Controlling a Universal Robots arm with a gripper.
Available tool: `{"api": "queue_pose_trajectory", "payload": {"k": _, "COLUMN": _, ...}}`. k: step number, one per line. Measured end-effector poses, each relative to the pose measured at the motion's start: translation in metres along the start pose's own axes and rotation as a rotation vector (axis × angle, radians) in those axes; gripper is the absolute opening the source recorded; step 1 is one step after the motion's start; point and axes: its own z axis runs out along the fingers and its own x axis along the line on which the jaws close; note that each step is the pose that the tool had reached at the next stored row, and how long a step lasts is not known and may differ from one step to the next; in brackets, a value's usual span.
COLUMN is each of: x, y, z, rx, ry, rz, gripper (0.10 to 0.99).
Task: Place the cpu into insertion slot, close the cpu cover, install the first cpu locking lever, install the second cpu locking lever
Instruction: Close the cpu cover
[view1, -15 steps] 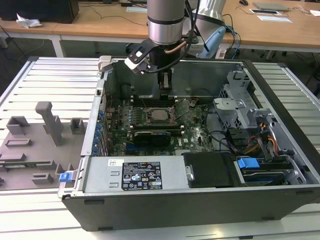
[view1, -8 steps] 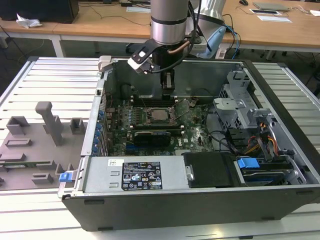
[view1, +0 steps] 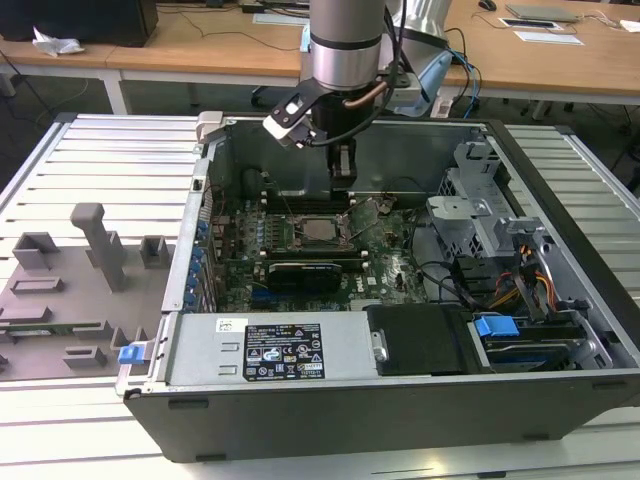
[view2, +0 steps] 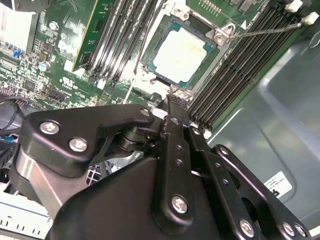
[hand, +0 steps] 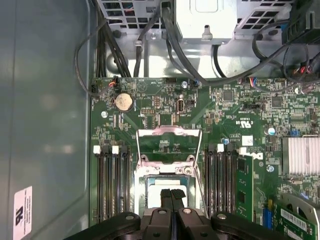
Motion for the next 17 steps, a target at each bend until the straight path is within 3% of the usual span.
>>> {"api": "queue_pose_trajectory", "payload": {"k": 12, "x": 0.0002, "y": 0.0200, "z": 0.0013, "rx": 0.000, "ry": 0.0000, "rz": 0.000, "gripper": 0.106}}
{"api": "queue_pose_trajectory", "payload": {"k": 17, "x": 0.0003, "y": 0.0317, "z": 0.0021, "rx": 0.000, "ry": -0.0001, "rz": 0.000, "gripper": 0.106}}
